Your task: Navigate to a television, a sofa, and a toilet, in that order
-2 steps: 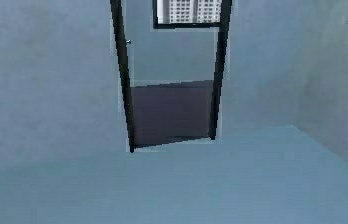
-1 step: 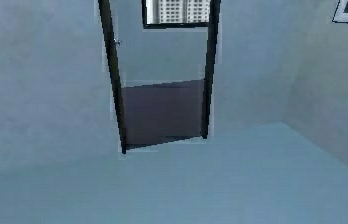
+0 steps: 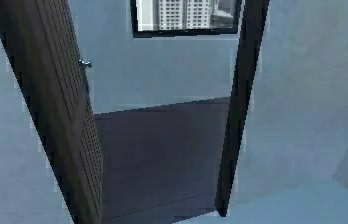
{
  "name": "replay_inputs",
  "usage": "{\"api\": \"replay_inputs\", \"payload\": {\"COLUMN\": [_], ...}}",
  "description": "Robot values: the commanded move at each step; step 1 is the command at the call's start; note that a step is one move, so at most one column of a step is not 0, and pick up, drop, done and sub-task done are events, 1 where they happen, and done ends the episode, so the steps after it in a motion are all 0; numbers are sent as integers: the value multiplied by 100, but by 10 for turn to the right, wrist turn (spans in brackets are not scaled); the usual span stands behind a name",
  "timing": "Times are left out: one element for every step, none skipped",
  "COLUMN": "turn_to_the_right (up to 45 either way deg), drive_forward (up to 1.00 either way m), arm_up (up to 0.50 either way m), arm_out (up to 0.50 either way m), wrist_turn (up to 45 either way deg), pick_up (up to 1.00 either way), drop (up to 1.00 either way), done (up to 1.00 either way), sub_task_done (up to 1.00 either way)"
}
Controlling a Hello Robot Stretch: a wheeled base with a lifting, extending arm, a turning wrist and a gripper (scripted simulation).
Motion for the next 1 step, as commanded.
{"api": "replay_inputs", "payload": {"turn_to_the_right": [0], "drive_forward": [100], "arm_up": [0], "arm_out": [0], "wrist_turn": [0], "pick_up": [0], "drop": [0], "done": [0], "sub_task_done": [0]}}
